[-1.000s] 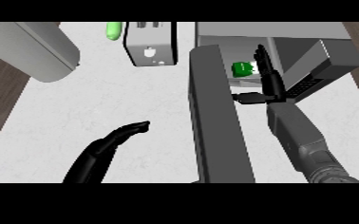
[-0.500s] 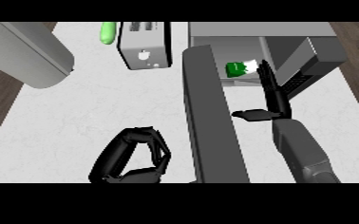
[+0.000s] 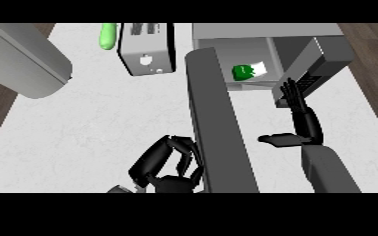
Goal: Pick up the milk, place it into the microwave and close the microwave
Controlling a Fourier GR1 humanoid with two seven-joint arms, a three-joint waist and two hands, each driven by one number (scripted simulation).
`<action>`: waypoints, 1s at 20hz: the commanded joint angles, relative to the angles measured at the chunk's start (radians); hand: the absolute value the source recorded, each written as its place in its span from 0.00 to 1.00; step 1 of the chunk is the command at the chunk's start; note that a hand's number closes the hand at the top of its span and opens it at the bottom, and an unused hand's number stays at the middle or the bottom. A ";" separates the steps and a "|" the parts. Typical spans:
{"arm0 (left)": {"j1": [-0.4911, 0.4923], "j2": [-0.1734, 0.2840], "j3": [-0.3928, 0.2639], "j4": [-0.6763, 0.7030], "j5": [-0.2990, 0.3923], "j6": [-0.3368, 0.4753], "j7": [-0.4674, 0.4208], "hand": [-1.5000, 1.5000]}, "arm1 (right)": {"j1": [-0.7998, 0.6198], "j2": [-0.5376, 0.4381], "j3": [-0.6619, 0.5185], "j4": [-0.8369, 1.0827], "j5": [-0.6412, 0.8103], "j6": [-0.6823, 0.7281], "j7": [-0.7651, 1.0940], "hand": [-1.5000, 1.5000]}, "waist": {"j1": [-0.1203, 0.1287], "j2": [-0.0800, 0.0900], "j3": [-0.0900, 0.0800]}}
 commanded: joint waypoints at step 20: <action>-0.414 -0.002 -0.530 0.366 0.445 0.626 -0.028 1.00 | 0.368 -0.110 0.008 -0.813 -0.282 0.282 0.373 0.00 | -0.085 0.018 -0.004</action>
